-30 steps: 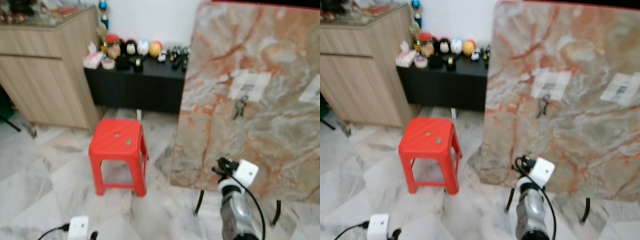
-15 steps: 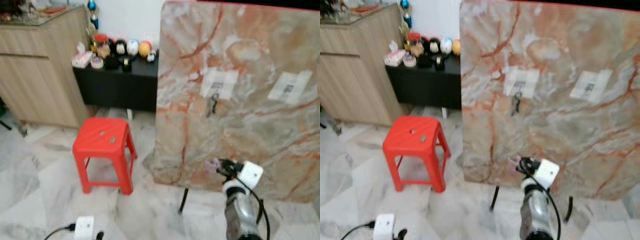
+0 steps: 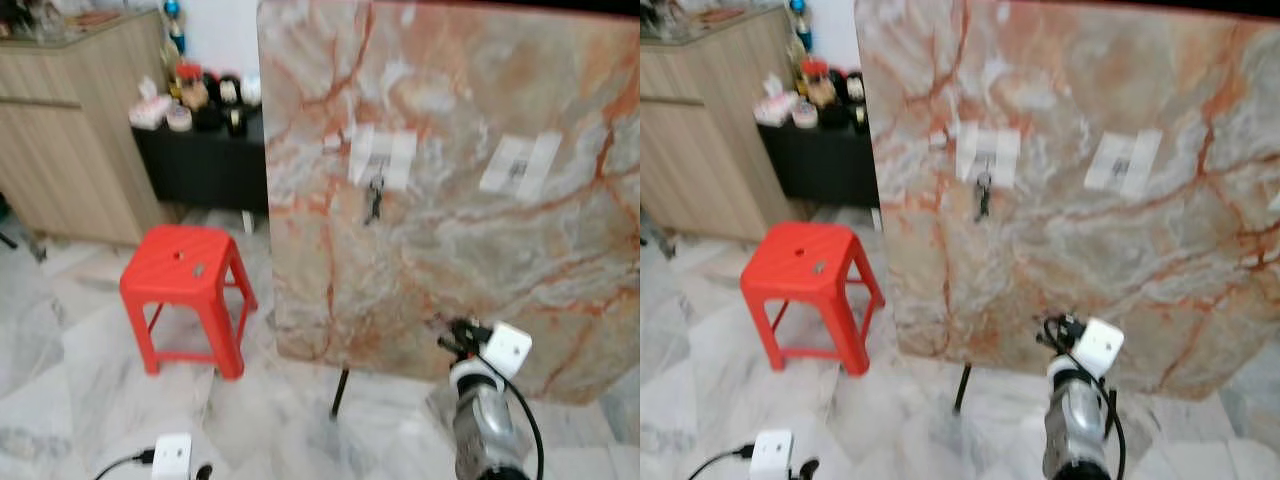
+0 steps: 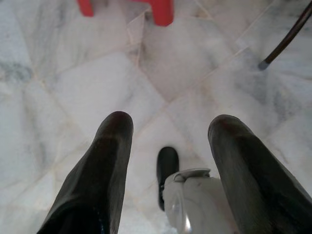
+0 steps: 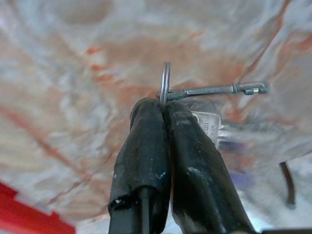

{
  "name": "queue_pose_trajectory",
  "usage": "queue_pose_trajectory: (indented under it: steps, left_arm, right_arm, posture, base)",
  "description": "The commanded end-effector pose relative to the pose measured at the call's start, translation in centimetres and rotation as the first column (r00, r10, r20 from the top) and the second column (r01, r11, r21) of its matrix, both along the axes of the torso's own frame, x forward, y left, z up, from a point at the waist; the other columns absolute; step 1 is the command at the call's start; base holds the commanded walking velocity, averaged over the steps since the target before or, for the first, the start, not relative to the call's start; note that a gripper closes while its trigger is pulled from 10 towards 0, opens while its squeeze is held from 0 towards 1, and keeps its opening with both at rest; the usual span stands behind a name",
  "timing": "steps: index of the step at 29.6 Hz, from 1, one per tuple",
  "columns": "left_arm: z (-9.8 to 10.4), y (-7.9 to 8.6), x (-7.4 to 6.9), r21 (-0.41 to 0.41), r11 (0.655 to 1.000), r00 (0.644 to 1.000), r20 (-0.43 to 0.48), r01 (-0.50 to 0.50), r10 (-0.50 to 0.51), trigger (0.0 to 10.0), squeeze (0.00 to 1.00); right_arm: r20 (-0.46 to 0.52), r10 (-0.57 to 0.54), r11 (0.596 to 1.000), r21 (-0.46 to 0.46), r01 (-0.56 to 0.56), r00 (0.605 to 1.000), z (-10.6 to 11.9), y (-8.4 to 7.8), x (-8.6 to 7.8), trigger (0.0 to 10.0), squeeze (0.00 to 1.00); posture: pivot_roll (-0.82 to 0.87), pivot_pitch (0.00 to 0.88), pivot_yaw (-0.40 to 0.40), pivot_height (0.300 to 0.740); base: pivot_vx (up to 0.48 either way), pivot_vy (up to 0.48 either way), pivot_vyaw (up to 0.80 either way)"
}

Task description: Hang keys on a hook

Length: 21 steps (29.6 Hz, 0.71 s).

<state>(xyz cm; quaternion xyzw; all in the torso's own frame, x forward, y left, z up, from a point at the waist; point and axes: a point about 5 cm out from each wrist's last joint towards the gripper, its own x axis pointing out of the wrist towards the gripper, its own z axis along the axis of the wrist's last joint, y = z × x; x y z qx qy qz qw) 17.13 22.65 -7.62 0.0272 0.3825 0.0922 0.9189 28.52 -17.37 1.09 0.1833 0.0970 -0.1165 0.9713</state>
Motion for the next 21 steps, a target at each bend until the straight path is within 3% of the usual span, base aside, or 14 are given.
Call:
queue_pose_trajectory:
  steps: [1, 14, 21]
  left_arm:
    - [-0.14, 0.61, -0.45, -0.003, 1.0, 0.999, -0.023, -0.023, 0.023, 10.0, 0.0]
    - [-0.13, 0.65, -0.39, -0.015, 1.0, 0.999, -0.024, -0.025, 0.025, 10.0, 0.0]
    - [-0.21, 0.55, -0.52, -0.019, 0.999, 0.999, -0.027, -0.03, 0.029, 10.0, 0.0]
  right_arm:
    - [0.02, 0.01, 1.0, 0.003, -0.01, 1.0, 0.53, 0.43, 0.51, 10.0, 0.0]
    - [0.024, 0.018, 1.0, 0.004, -0.018, 1.0, 0.64, 0.63, 0.65, 10.0, 0.0]
    - [0.022, 0.026, 1.0, 0.007, -0.026, 0.999, 0.64, 0.79, 0.7, 10.0, 0.0]
  posture:
    - [0.06, 0.0, -0.068, 0.74]
    - [0.05, 0.0, -0.065, 0.74]
    - [0.06, 0.0, -0.068, 0.74]
  base:
    - [0.0, 0.0, 0.0]
    - [0.0, 0.0, 0.0]
    - [0.252, 0.0, 0.0]
